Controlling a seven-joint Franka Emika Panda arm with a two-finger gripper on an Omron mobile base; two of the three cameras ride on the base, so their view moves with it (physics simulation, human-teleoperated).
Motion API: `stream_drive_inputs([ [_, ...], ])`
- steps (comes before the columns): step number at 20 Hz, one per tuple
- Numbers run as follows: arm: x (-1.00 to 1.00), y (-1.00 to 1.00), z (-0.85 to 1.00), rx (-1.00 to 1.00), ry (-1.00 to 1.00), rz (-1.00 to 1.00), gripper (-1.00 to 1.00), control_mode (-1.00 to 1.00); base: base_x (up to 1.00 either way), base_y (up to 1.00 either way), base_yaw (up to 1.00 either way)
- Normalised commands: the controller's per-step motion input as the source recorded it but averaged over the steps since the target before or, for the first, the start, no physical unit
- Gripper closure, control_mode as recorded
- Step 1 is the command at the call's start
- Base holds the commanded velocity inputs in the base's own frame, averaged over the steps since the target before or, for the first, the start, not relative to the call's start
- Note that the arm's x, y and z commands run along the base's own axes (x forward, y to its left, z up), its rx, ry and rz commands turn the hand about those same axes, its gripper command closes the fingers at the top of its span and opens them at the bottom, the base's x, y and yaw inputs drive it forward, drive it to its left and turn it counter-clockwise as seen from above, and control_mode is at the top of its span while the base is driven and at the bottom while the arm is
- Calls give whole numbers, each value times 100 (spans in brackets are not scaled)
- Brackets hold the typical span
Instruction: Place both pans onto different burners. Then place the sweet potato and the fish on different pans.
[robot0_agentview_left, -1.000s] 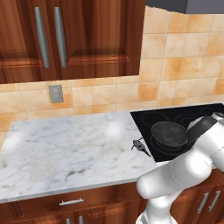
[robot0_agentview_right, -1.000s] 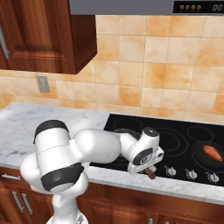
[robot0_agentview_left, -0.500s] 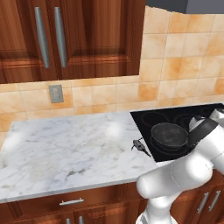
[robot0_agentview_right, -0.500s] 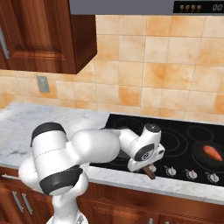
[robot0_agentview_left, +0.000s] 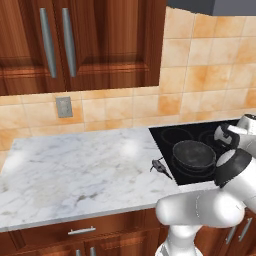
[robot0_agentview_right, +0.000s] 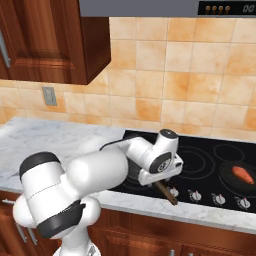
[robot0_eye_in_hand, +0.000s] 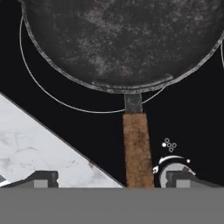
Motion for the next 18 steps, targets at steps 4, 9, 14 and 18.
stream_drive_inputs([
  [4,-6,50,16,0,0,-9,-100,-100,0,0,0],
  [9,-4,47,15,0,0,-8,-100,-100,0,0,0],
  [14,-4,45,11,0,0,-9,-100,-100,0,0,0],
  [18,-4,40,10,0,0,-10,-100,-100,0,0,0],
])
